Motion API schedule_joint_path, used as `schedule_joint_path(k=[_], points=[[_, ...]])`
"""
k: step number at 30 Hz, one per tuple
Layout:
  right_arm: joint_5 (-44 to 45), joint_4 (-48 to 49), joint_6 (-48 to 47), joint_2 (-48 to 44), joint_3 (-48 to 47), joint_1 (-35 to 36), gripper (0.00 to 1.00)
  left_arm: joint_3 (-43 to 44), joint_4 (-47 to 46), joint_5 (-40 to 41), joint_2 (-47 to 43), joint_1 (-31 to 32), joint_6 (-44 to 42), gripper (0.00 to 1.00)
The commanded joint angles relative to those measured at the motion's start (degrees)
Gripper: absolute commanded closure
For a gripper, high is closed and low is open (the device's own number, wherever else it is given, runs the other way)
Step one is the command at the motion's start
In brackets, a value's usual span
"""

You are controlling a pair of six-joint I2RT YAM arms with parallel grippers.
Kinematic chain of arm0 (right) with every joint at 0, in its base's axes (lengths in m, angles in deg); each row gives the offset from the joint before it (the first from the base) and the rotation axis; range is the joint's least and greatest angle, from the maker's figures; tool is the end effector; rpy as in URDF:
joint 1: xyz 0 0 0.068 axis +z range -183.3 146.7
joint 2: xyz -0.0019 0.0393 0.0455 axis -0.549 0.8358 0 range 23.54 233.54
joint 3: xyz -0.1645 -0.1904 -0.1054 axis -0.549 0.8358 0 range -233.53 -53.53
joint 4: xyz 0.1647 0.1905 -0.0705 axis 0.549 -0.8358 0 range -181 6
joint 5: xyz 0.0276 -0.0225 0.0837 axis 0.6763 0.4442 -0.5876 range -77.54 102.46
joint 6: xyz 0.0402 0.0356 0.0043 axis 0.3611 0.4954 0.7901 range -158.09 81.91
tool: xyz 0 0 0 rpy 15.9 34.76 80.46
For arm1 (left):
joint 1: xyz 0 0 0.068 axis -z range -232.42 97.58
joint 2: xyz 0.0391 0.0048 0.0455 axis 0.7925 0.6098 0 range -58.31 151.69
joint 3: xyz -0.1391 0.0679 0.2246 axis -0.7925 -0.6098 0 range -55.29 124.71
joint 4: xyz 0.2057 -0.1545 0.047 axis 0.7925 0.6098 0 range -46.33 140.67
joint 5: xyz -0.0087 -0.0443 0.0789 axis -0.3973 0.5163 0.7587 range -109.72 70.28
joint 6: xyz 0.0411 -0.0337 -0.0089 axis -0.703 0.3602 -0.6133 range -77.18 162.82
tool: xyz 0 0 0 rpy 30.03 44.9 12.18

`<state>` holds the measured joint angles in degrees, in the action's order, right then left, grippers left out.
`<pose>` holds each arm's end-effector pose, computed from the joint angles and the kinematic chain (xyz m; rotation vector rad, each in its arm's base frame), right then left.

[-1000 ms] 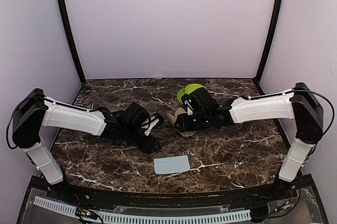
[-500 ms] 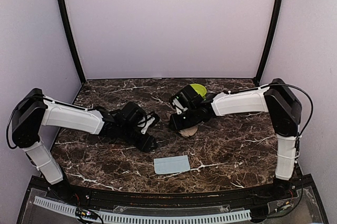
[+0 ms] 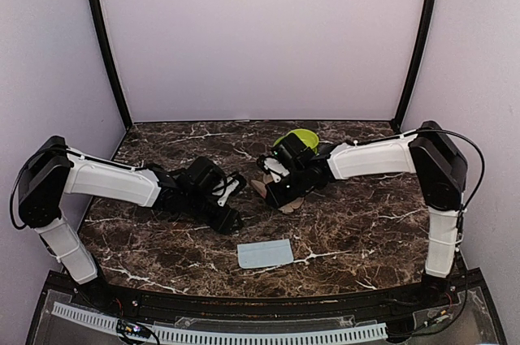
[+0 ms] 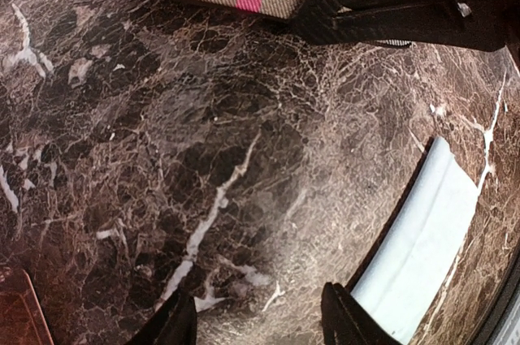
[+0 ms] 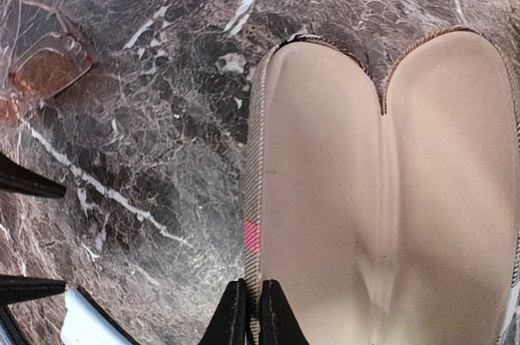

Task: Organize the sunglasses
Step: Move the opened sunglasses case to the center of the board.

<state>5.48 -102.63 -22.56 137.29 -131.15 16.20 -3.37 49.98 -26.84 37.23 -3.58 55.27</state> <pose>0.2713 0.3242 0.1699 -0.8157 2.4966 0.5835 0.2169 -0.2549 0.1669 0.8460 2.3893 -0.6067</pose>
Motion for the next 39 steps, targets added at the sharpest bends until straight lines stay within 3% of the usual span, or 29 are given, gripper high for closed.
schedule_joint_path(k=[1,10,23,39], points=[[-2.70,-1.90,-5.27,-3.91,2.74,0.05,0.93,0.09,0.34,-0.62,-1.58,-0.48,-0.19,0.46],[-9.68,-5.12,-15.73,-7.38,6.55,0.58,0.90,0.33,1.08,-0.80,-1.81,-0.76,0.11,0.46],[-14.73,-8.97,-26.16,-3.03,-0.36,2.62,0.91,-5.15,1.26,-1.14,-7.67,-2.61,2.96,0.46],[-6.72,-12.78,-29.95,-1.26,-2.65,2.21,0.83,-4.47,0.63,-4.14,-5.88,-3.31,2.77,0.46]])
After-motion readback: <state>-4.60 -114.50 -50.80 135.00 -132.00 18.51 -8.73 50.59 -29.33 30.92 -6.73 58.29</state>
